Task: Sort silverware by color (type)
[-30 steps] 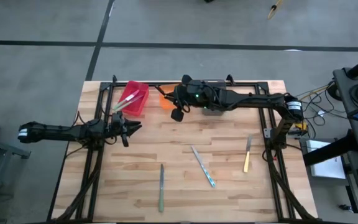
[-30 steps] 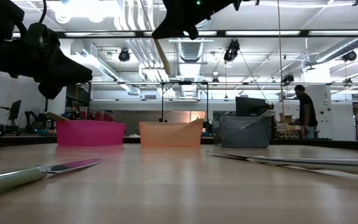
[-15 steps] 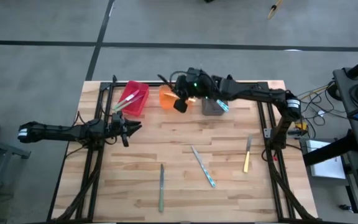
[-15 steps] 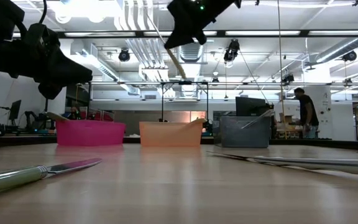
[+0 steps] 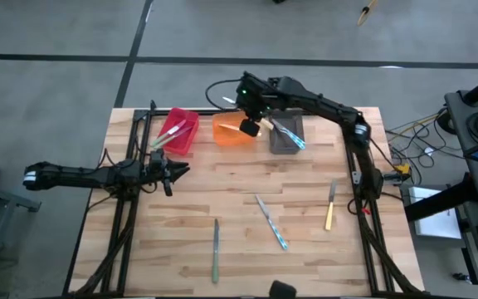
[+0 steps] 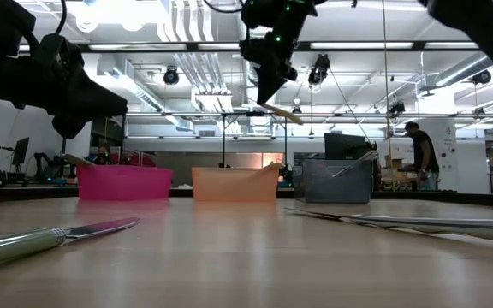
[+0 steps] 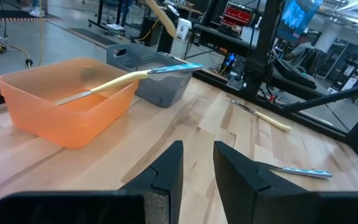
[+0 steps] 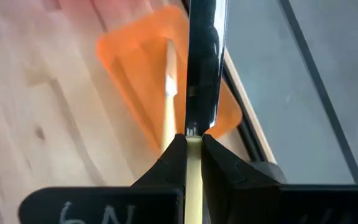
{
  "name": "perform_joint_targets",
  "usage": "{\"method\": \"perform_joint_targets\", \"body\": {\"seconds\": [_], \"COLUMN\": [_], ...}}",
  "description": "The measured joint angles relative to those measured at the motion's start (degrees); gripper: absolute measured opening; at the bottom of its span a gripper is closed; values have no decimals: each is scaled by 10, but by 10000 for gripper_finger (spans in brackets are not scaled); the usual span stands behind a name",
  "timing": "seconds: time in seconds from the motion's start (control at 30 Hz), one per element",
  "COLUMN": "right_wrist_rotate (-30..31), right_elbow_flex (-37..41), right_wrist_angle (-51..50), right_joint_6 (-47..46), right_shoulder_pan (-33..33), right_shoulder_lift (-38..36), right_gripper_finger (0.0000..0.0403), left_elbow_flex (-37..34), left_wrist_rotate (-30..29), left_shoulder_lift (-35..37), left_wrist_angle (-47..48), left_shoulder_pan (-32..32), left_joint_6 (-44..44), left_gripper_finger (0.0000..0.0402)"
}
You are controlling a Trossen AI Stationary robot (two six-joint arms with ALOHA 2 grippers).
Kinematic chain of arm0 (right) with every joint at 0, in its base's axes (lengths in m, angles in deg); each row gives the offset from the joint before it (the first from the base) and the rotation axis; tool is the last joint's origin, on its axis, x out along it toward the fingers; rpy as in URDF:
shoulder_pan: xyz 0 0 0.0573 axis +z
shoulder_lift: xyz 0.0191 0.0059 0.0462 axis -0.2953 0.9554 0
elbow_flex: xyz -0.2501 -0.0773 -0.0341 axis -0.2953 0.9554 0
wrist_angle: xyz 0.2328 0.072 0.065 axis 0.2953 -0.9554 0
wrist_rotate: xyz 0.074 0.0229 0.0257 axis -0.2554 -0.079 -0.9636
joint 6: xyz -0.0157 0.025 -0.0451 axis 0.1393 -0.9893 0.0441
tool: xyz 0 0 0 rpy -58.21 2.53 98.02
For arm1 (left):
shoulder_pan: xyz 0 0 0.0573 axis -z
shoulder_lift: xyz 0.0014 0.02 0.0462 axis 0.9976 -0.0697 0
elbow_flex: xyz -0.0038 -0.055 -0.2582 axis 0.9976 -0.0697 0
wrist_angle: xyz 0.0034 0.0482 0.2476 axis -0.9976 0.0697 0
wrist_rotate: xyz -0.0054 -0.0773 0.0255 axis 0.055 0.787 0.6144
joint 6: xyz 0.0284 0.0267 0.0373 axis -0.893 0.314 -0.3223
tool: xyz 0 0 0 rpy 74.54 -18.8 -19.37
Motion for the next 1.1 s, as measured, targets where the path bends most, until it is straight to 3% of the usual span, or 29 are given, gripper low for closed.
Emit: {"method": "perform_joint_targets", "body": {"seconds": [0.17, 1.1], "right_wrist_rotate": [0, -10], "right_elbow_flex": [-77, -63], "right_wrist_angle": [-30, -1], "right_joint_6": [17, 61], "right_shoulder_pan": [-17, -27], "right_shoulder_lift": [58, 139], "right_gripper_finger": [15, 16], "left_elbow_flex": [0, 0], "left_wrist_rotate": [0, -24], "left_shoulder_lift": [-1, -17], "left_wrist_angle": [0, -2], "left_shoulder_pan": [0, 0], "left_joint_6": [0, 5], "left_gripper_finger": [71, 71]}}
